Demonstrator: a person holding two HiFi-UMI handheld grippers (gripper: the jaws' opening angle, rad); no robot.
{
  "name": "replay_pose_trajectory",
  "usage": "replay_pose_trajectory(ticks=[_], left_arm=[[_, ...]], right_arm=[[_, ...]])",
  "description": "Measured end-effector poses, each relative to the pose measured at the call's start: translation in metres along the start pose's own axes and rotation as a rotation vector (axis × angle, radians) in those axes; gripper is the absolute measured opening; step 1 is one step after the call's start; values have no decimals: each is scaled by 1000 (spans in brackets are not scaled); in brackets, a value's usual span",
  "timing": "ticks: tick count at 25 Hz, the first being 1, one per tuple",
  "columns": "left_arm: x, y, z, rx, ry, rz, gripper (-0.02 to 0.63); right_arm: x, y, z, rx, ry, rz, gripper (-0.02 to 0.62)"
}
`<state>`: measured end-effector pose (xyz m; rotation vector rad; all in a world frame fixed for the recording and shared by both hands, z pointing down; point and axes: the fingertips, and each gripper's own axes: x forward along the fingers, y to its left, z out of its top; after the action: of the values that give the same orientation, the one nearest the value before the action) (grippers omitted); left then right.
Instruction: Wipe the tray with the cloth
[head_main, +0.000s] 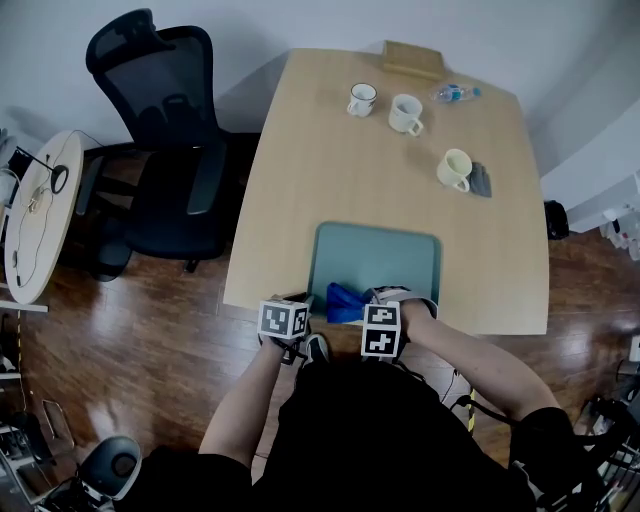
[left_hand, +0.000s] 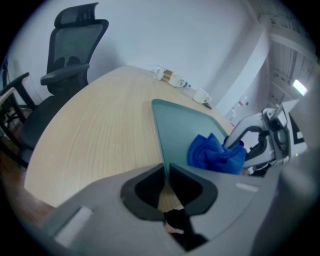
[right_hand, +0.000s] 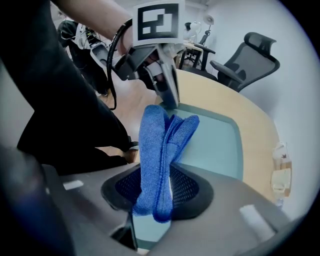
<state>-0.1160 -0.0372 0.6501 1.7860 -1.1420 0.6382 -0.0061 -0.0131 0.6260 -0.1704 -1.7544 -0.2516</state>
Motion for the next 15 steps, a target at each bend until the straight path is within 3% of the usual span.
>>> replay_pose_trajectory(ticks=[7, 15], left_arm=[[-1, -1, 0, 11, 3, 5, 38], [-4, 0, 3, 18, 17, 31, 38]], right_arm=[[-1, -59, -18, 175, -21, 12, 144], [-9, -169, -71, 201, 95, -271, 143]])
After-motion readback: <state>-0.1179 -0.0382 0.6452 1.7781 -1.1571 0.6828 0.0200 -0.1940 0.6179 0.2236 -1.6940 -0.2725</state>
